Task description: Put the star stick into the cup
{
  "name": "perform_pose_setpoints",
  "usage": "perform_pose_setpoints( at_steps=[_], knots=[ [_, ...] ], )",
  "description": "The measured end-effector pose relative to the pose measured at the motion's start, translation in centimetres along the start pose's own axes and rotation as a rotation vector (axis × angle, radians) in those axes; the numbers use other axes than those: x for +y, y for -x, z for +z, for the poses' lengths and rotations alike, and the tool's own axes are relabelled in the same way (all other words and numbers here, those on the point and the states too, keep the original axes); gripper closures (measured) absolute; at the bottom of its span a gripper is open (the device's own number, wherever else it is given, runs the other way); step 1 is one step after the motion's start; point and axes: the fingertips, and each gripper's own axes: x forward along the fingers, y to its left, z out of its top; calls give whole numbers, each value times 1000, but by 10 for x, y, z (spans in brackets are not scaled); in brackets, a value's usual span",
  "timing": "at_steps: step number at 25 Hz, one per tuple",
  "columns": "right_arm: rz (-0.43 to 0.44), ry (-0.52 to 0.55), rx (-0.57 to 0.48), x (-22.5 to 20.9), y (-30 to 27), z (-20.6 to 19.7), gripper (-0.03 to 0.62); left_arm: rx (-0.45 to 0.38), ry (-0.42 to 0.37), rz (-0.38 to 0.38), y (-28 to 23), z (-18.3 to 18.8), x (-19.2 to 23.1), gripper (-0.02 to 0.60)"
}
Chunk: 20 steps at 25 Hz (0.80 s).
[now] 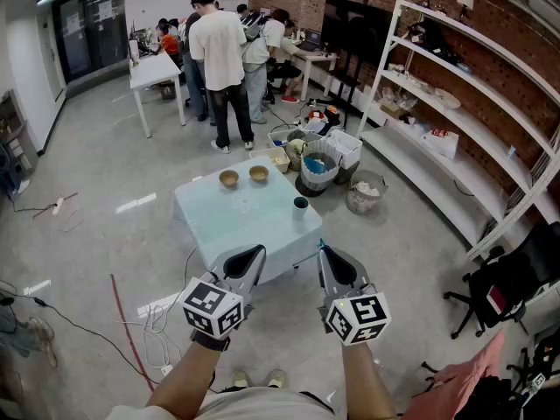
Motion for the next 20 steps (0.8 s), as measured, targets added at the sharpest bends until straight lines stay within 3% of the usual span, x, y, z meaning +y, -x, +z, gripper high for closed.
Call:
perform_pose_setpoints(
  at_steps=[20],
  knots=[
    [20,-57,-11,-11,13,-5,568,22,15,-3,-6,-13,-15,575]
  ],
)
